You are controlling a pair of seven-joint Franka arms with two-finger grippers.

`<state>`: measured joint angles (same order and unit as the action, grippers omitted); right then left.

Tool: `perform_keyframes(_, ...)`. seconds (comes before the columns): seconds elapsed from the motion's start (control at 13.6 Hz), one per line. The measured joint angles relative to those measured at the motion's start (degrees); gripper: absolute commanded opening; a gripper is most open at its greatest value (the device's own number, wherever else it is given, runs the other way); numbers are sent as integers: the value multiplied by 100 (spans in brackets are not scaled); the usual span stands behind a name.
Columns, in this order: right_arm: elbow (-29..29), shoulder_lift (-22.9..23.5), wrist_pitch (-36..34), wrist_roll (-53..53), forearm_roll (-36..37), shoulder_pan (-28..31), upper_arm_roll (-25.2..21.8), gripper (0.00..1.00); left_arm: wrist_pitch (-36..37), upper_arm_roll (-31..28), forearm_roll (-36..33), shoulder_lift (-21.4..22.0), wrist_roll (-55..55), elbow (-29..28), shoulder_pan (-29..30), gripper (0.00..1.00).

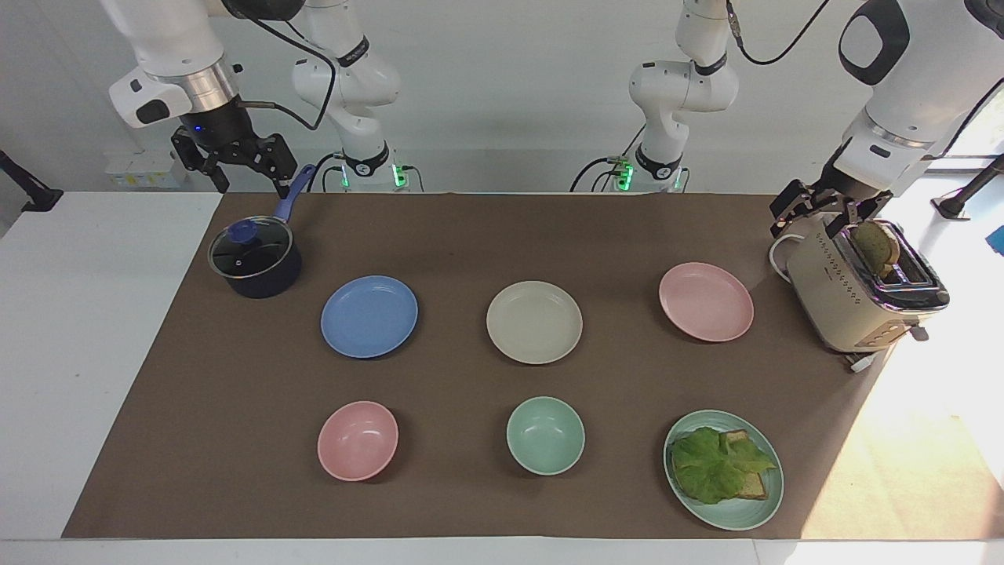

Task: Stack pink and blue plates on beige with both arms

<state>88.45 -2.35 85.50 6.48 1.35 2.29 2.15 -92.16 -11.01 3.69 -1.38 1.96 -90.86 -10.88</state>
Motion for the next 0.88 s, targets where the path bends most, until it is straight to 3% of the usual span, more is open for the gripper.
perform_keyframes(0.66,-175,77,-141,0,-4,-42,10,100,4,-2,0,3,1,-28,0,100)
perform_keyframes(0.88,-208,77,-133,0,-5,-44,98,100,-94,19,0,32,14,-505,-57,100)
